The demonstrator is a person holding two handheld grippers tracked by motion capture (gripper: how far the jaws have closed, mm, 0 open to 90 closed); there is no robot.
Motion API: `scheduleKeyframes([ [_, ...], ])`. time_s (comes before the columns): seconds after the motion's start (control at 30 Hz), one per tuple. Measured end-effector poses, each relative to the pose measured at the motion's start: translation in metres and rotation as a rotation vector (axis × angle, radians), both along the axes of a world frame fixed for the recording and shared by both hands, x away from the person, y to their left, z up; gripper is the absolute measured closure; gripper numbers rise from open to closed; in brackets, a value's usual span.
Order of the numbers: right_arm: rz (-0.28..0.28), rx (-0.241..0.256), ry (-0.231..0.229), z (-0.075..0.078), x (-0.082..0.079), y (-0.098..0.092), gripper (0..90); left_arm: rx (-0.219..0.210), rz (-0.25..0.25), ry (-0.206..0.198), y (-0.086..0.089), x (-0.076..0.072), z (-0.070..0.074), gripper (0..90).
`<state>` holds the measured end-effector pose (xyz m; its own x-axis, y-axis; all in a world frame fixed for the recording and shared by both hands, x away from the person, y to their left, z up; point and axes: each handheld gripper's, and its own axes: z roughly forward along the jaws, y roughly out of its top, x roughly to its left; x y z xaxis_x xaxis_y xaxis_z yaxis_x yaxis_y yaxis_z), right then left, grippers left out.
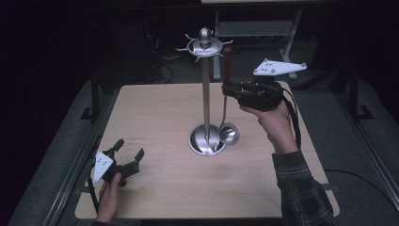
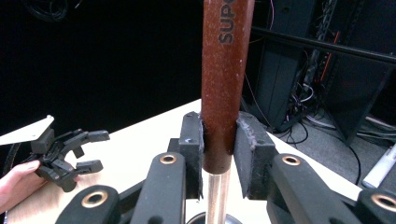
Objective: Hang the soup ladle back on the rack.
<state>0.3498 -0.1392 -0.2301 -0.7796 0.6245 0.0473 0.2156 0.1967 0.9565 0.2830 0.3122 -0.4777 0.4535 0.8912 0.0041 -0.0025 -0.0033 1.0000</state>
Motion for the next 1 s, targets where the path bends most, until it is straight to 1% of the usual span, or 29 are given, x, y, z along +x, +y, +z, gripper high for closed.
scheduleKeyframes([
  [0.37,0.003,-0.015,0.010,-0.002,0.009,0.006,73.2,0.000,-0.001,0.000,0.000,0.000,0.000,10.6],
  [0.43,0.003,-0.016,0.016,-0.003,0.010,0.007,73.2,0.000,-0.001,0.000,0.000,0.000,0.000,10.6],
  [0.63,0.005,-0.028,0.017,-0.005,0.012,0.010,73.2,0.000,-0.003,0.000,0.000,0.000,0.000,10.6],
  [0.73,0.002,-0.024,0.014,-0.005,0.012,0.011,73.1,-0.002,-0.004,0.000,0.000,0.000,0.000,10.6],
  [0.87,-0.002,-0.033,0.003,-0.006,0.011,0.011,71.7,-0.002,-0.004,0.000,0.000,0.000,0.000,10.6],
  [1.0,0.008,-0.034,0.000,-0.007,0.010,0.009,67.7,-0.002,-0.004,0.000,0.000,0.000,0.000,10.6],
])
